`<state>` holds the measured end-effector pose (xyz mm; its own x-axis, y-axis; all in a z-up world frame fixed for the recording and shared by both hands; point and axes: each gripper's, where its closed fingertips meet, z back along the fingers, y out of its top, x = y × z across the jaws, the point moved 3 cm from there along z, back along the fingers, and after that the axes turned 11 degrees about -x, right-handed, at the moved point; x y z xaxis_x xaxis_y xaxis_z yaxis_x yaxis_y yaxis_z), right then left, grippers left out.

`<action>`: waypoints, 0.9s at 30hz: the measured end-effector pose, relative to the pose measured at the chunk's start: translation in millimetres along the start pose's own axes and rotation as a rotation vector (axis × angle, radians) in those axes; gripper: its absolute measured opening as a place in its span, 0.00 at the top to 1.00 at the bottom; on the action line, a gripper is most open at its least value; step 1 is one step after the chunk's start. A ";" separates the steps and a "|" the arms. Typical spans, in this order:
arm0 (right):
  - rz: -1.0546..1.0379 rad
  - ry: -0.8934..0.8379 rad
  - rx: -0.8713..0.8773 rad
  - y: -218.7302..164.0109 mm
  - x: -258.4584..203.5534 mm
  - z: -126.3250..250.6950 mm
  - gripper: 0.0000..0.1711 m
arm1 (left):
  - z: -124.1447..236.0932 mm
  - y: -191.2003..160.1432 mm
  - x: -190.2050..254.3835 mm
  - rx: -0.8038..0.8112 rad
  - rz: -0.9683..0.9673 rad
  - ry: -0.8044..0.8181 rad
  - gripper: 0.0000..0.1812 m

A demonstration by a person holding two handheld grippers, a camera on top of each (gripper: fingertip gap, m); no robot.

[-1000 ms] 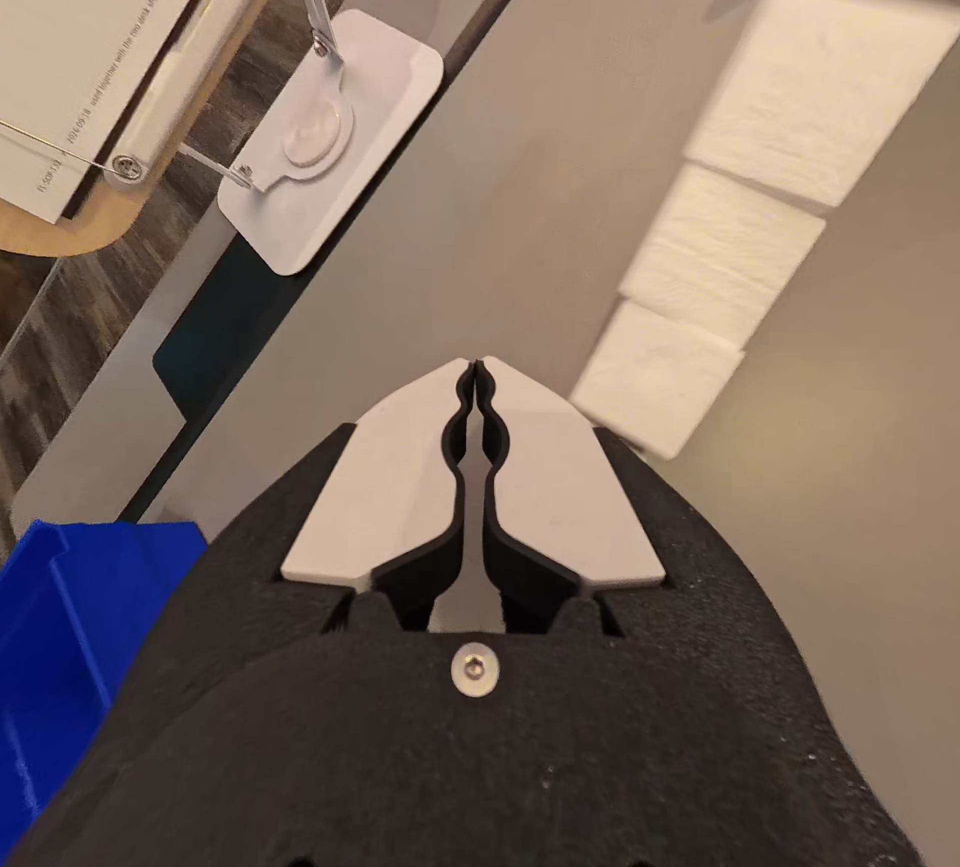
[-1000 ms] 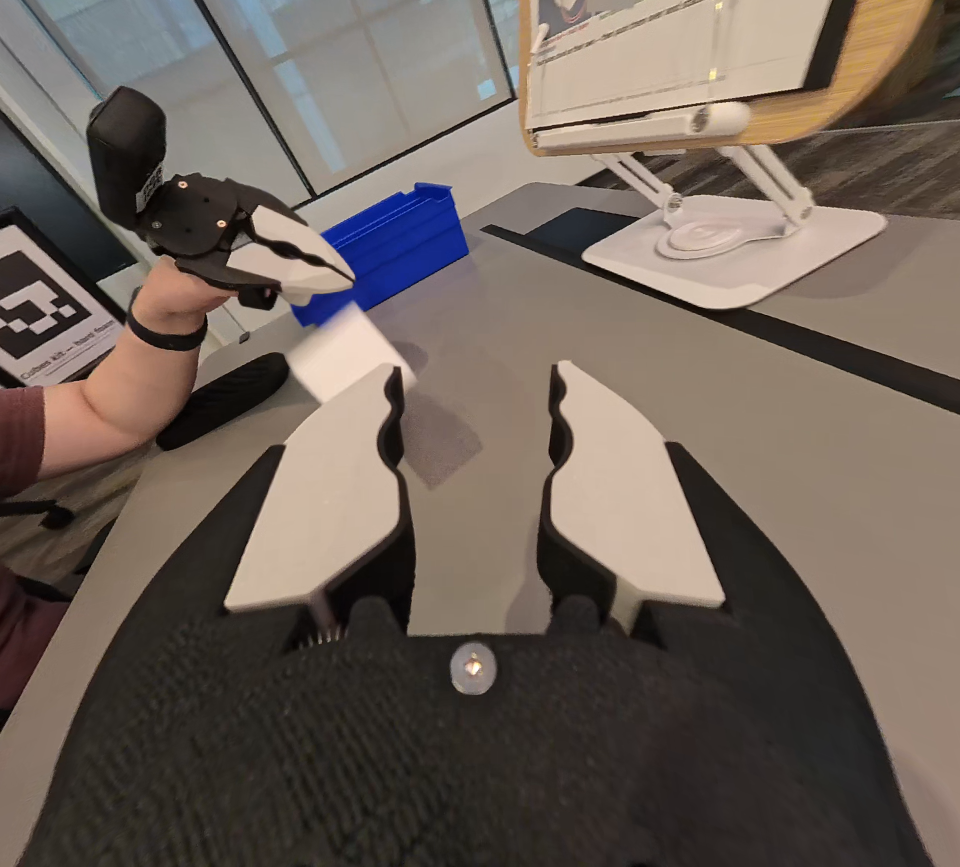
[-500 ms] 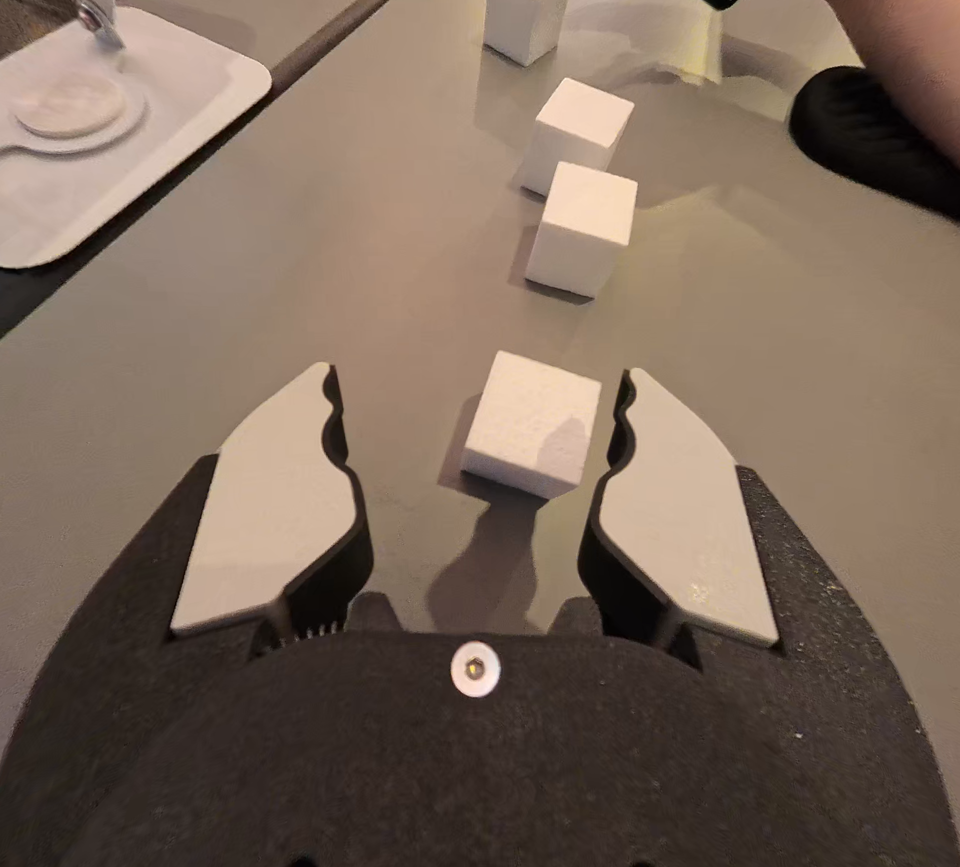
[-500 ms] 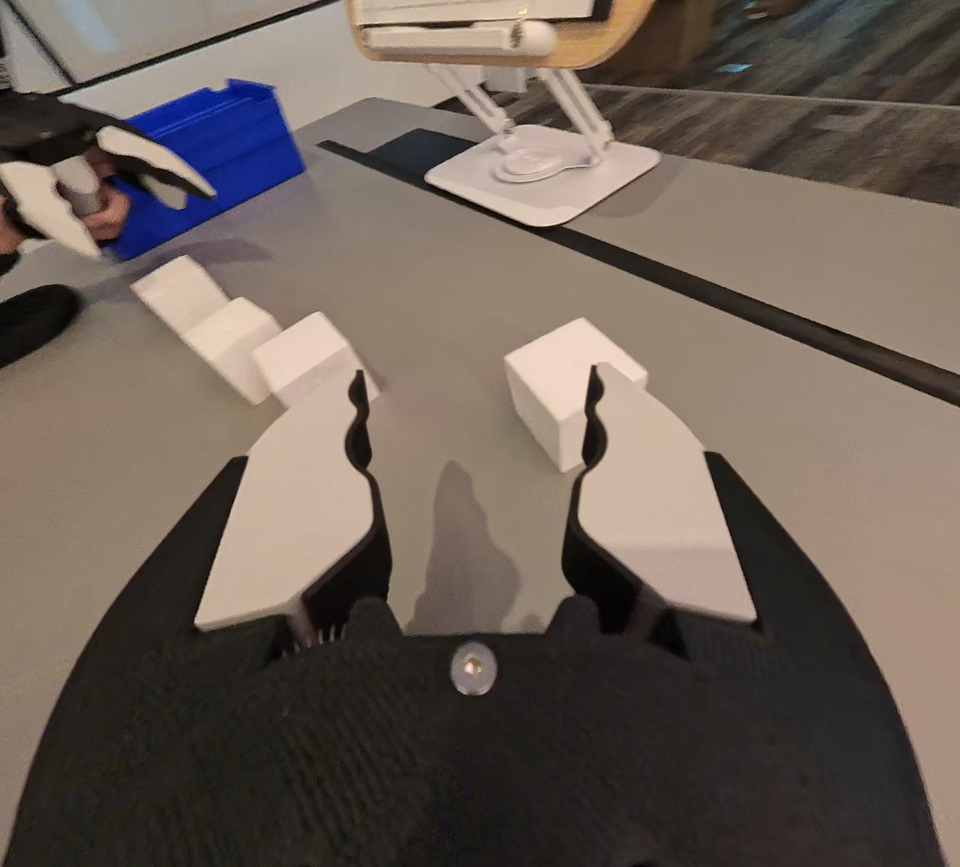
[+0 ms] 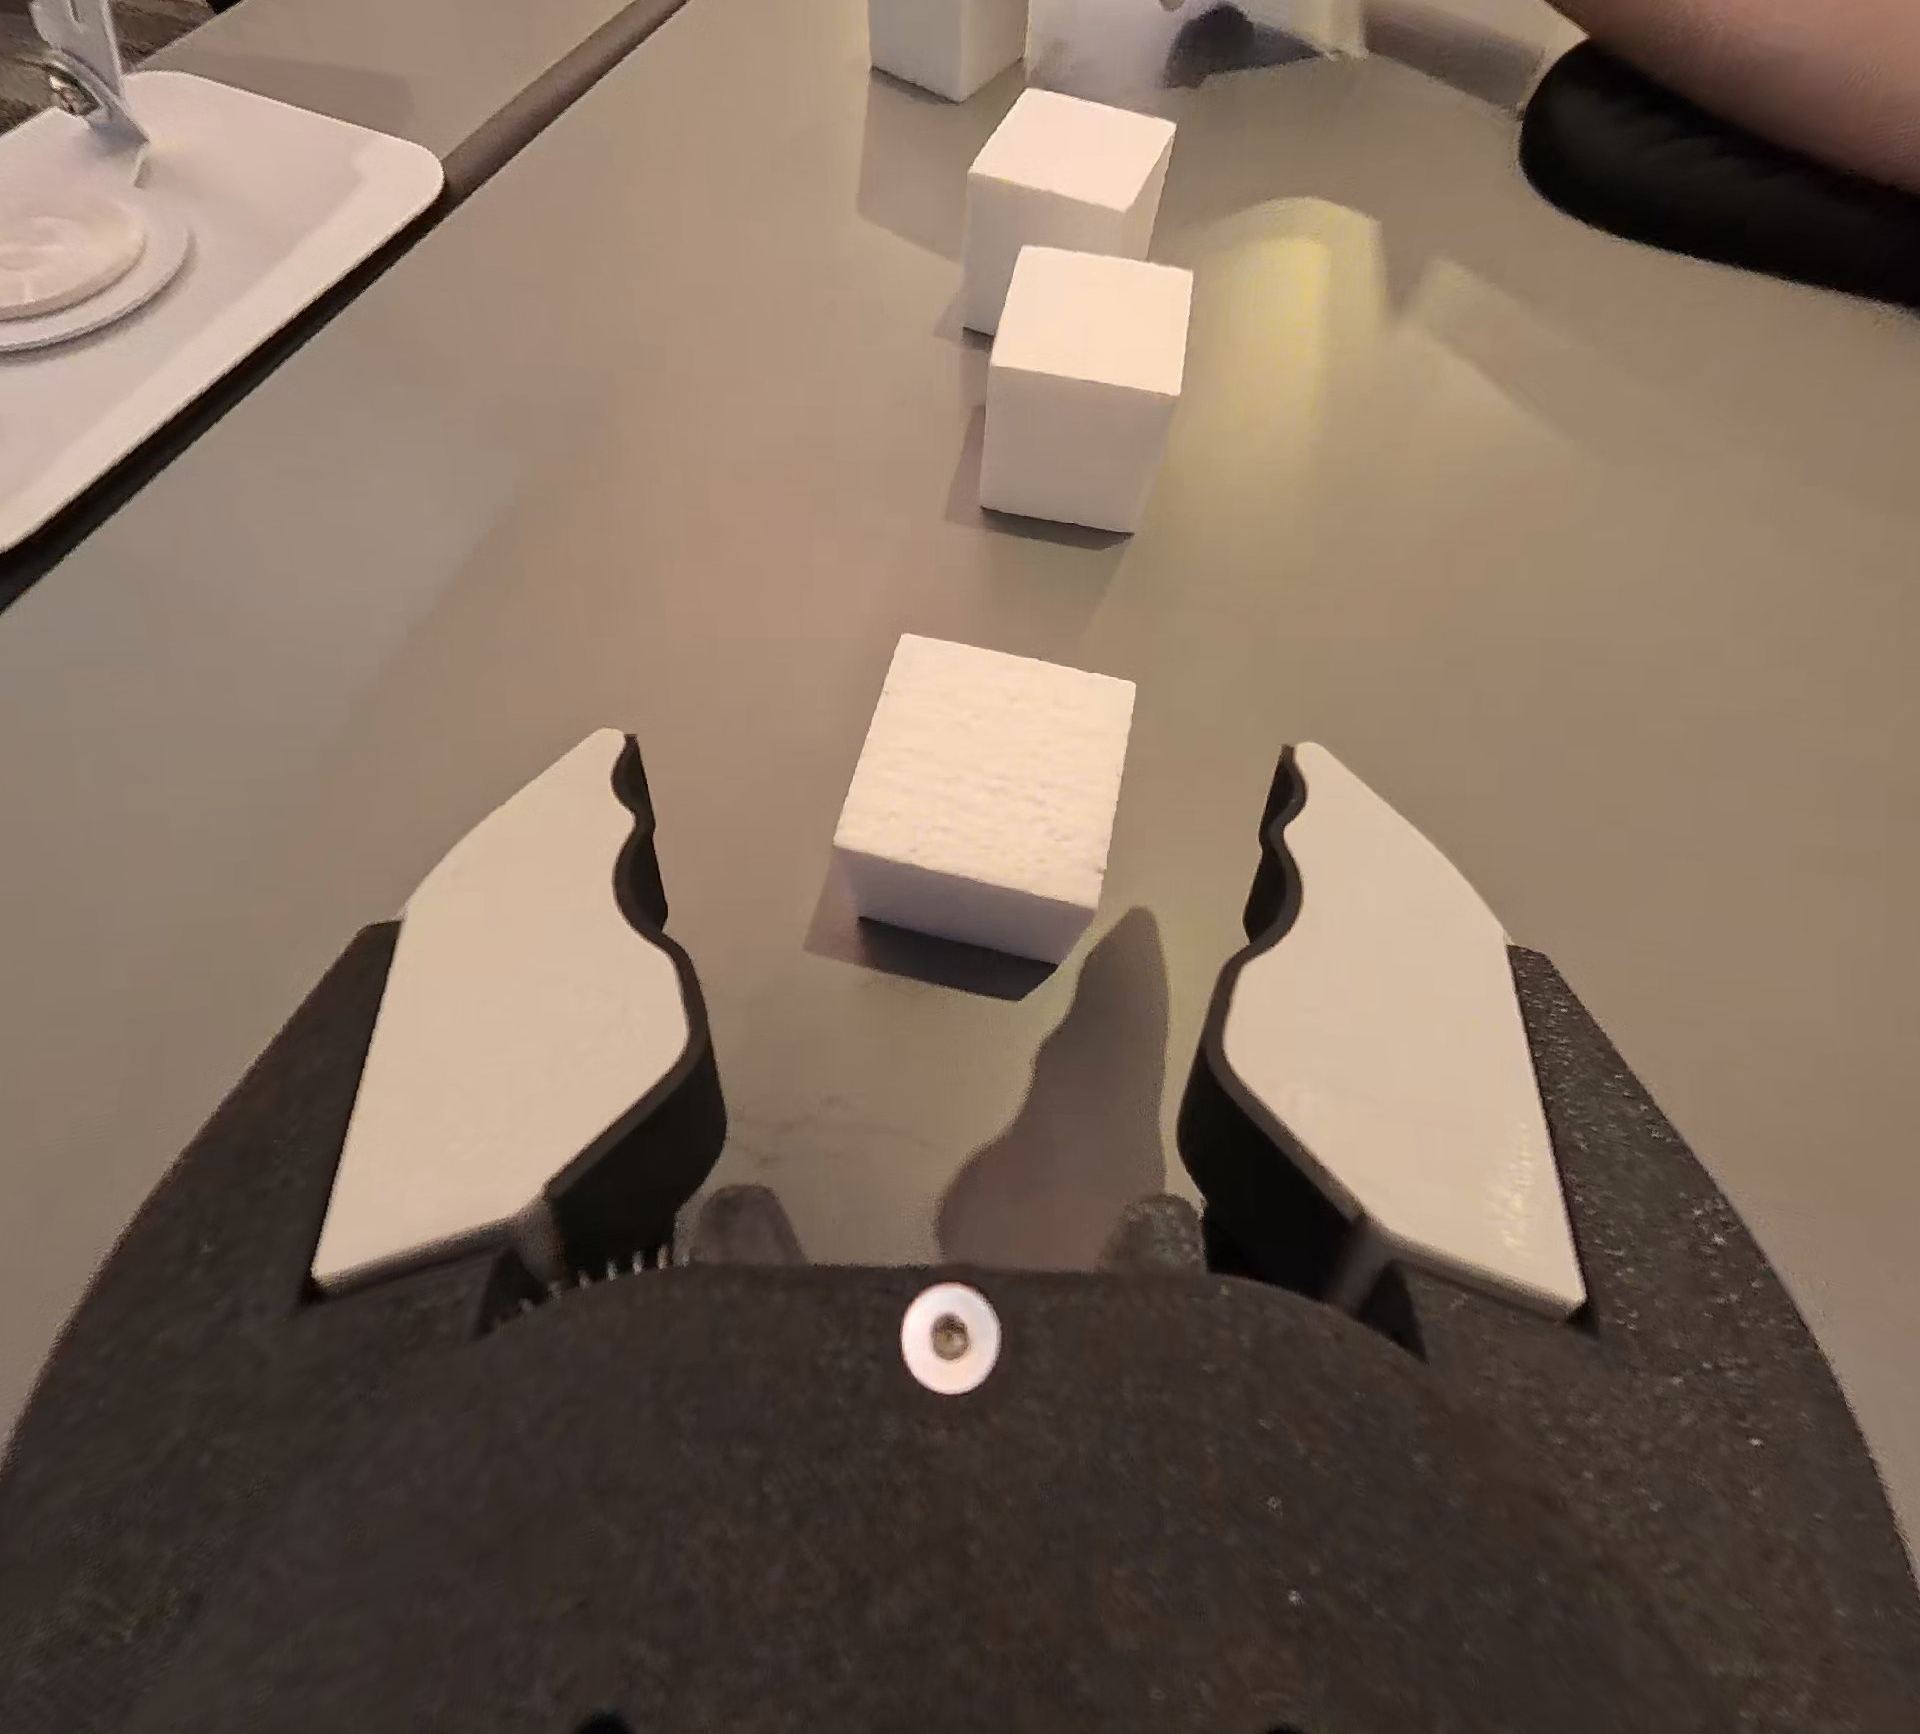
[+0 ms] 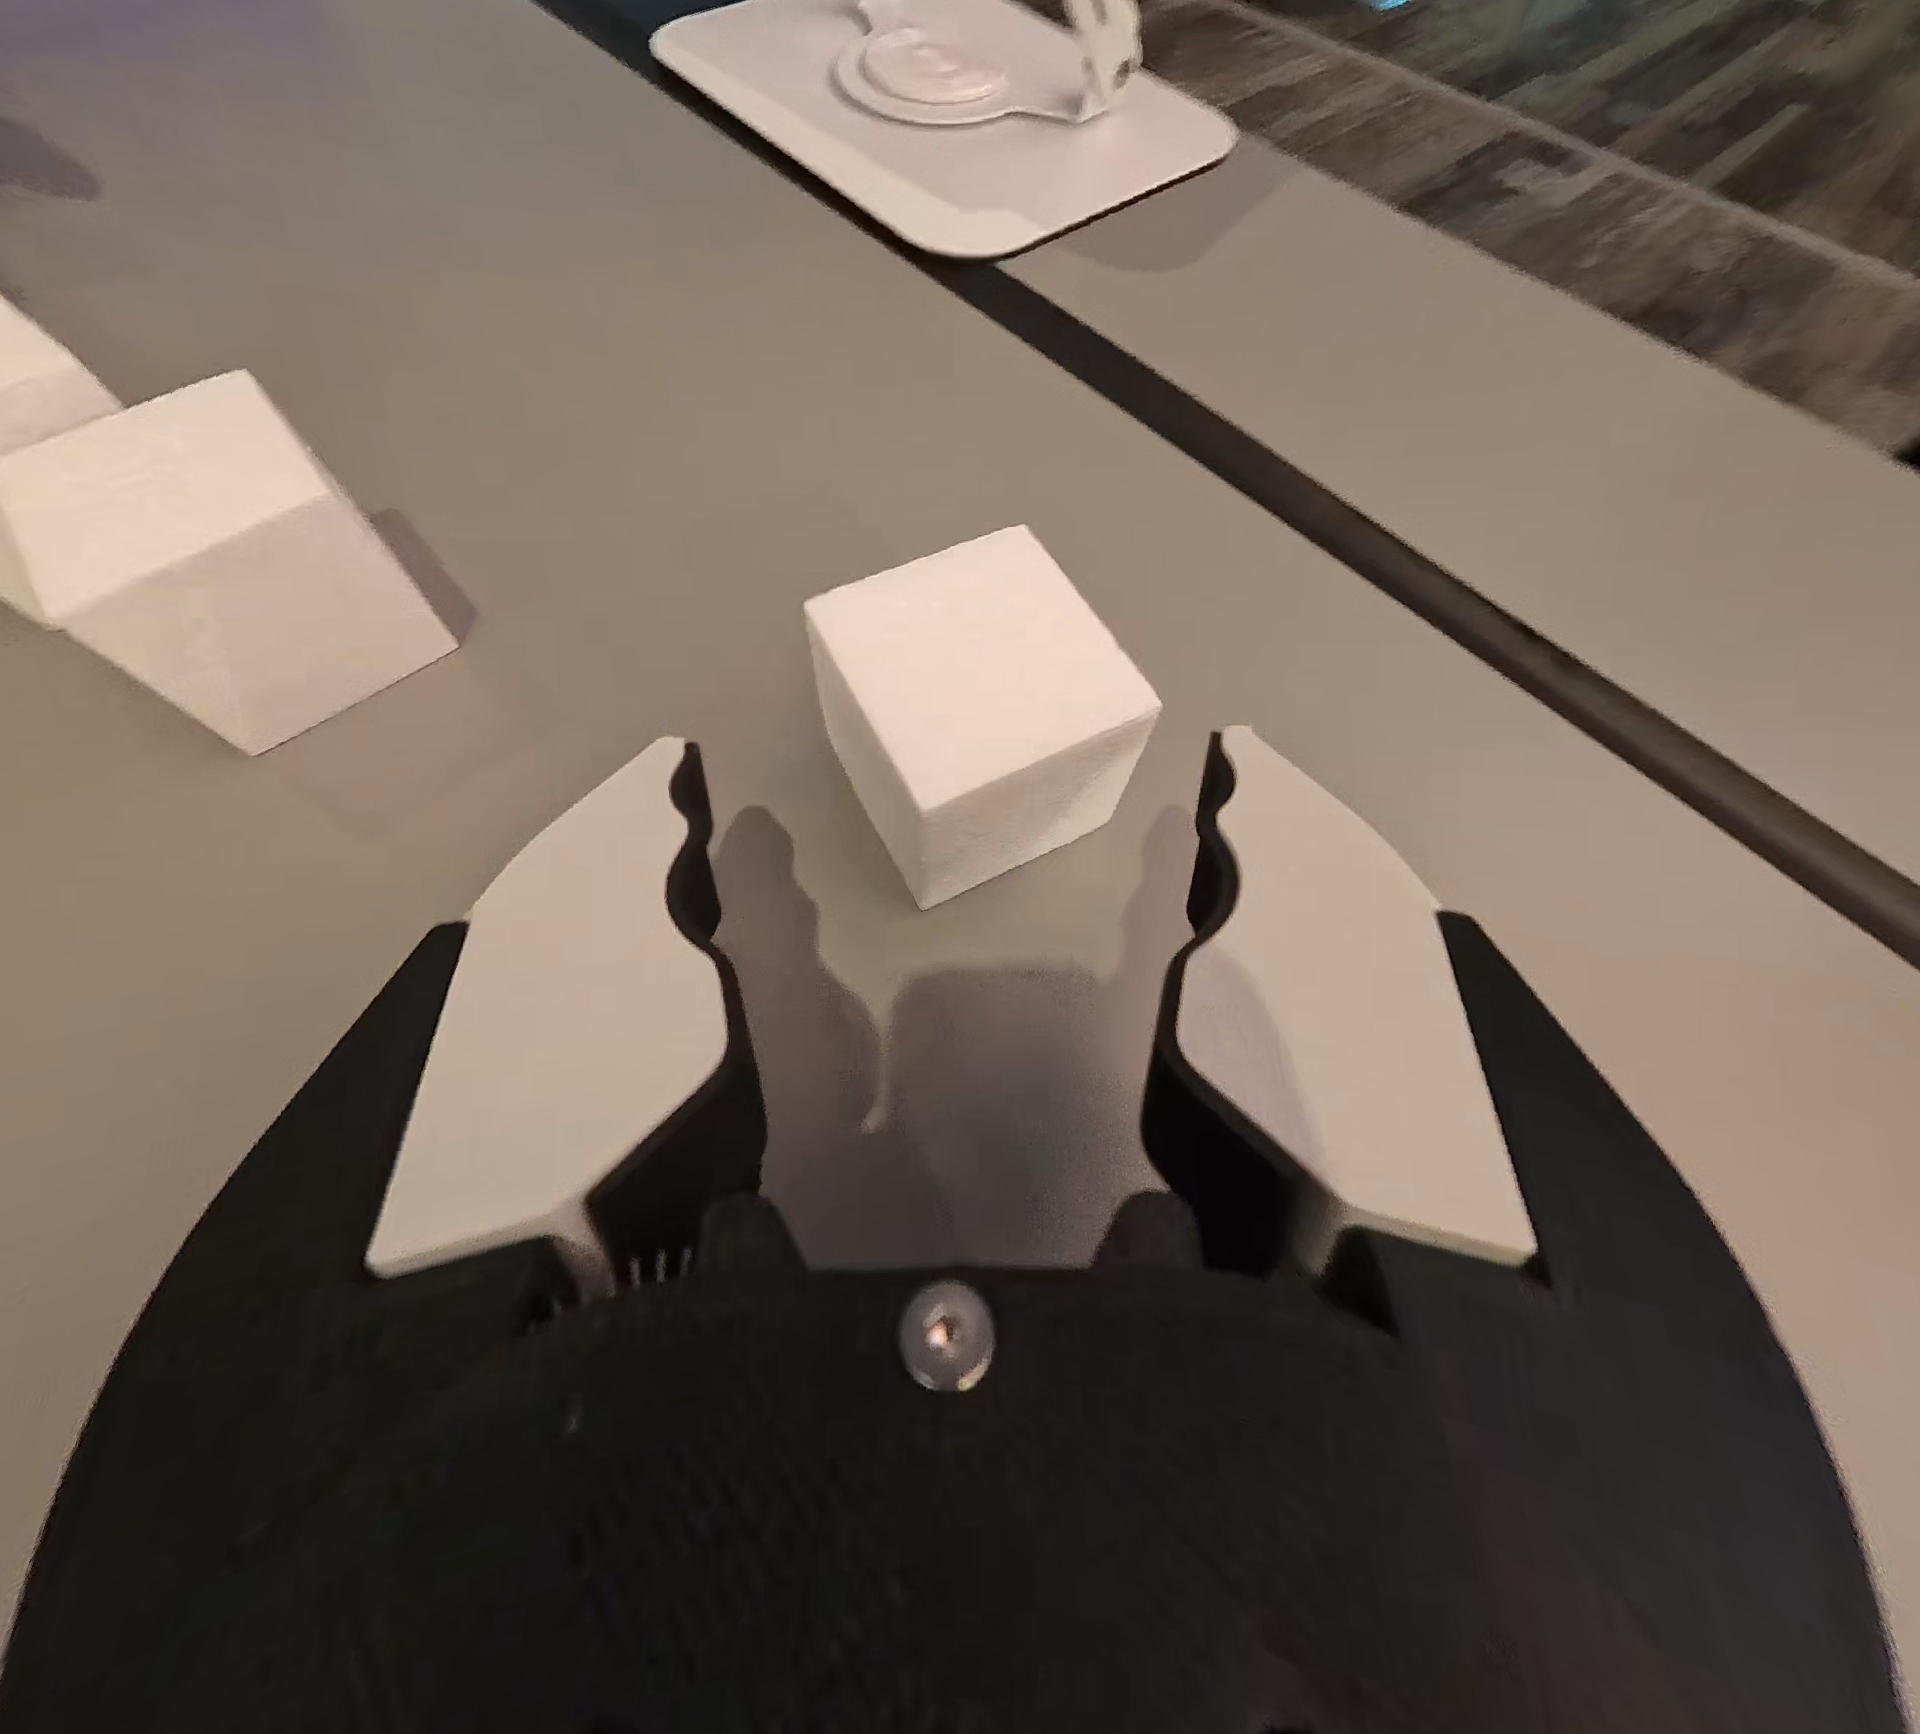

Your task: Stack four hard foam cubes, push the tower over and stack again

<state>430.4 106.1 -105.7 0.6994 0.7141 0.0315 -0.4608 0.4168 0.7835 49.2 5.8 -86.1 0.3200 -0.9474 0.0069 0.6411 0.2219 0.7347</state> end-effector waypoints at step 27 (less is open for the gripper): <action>0.284 0.511 0.065 112.3 -183.3 -2.5 0.66 | 21.6 14.5 -14.5 0.062 -0.016 0.166 0.65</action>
<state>249.2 23.4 -25.0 0.1937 0.9801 -0.0444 -0.5461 0.1453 0.8250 38.7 17.7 -60.9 0.4239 -0.8986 -0.1133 0.6047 0.1877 0.7741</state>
